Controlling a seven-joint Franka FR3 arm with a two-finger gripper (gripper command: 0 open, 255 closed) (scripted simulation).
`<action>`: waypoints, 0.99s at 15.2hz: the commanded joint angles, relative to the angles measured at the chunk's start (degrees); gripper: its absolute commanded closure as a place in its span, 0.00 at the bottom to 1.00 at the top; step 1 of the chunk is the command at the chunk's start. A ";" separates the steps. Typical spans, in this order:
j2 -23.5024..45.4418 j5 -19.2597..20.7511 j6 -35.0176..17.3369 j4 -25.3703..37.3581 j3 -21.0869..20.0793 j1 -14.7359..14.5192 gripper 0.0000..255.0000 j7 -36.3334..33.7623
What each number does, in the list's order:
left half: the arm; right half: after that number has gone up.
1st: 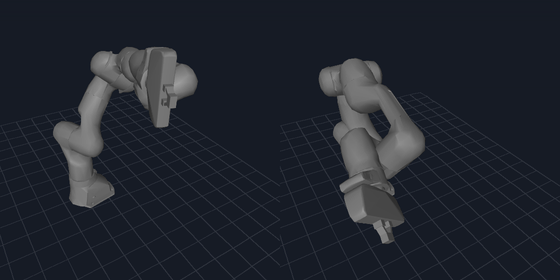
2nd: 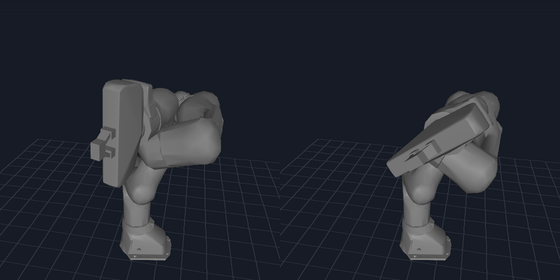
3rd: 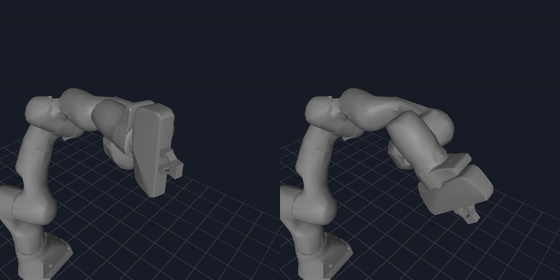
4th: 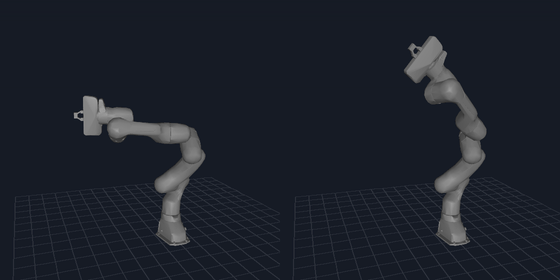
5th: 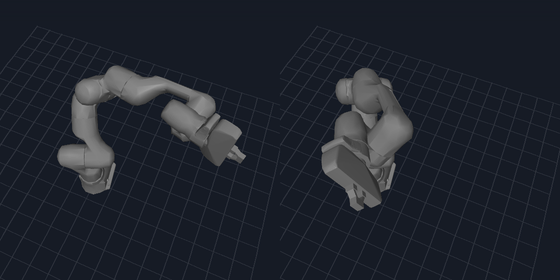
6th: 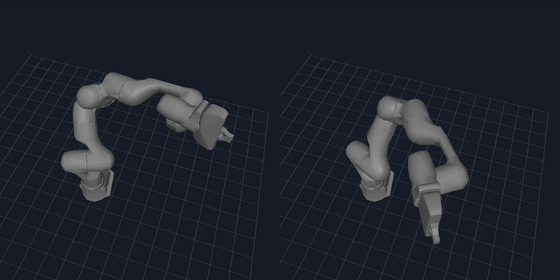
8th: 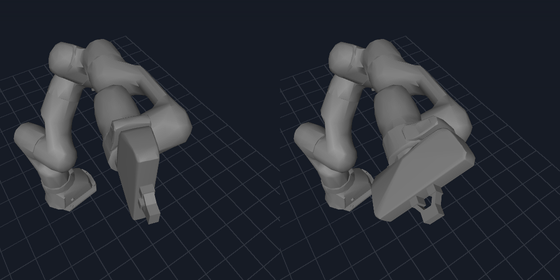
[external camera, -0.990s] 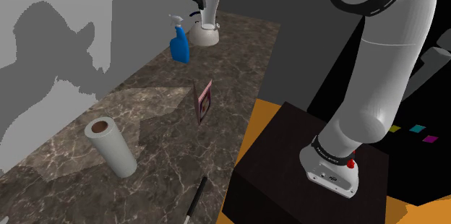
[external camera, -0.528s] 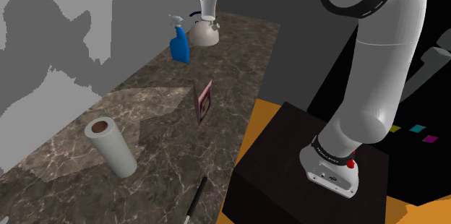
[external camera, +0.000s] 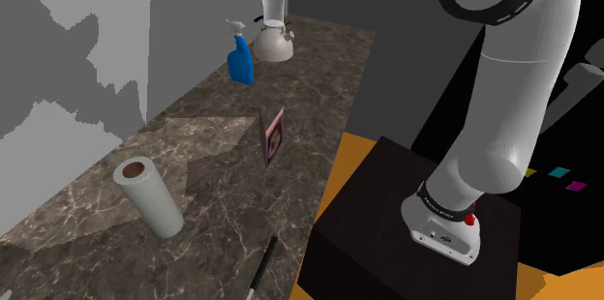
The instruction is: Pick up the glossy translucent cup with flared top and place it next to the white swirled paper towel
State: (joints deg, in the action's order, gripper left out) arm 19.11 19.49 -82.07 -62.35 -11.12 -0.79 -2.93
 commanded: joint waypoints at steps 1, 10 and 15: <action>-1.14 0.06 0.29 -1.57 -0.79 -1.59 1.00 -2.51; -2.95 0.55 3.24 -3.72 -4.61 -9.31 1.00 -13.57; -1.26 1.34 6.12 -1.08 -6.78 -14.27 1.00 -19.73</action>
State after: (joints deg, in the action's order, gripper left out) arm 17.78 20.73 -76.57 -63.67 -17.41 -13.99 -21.16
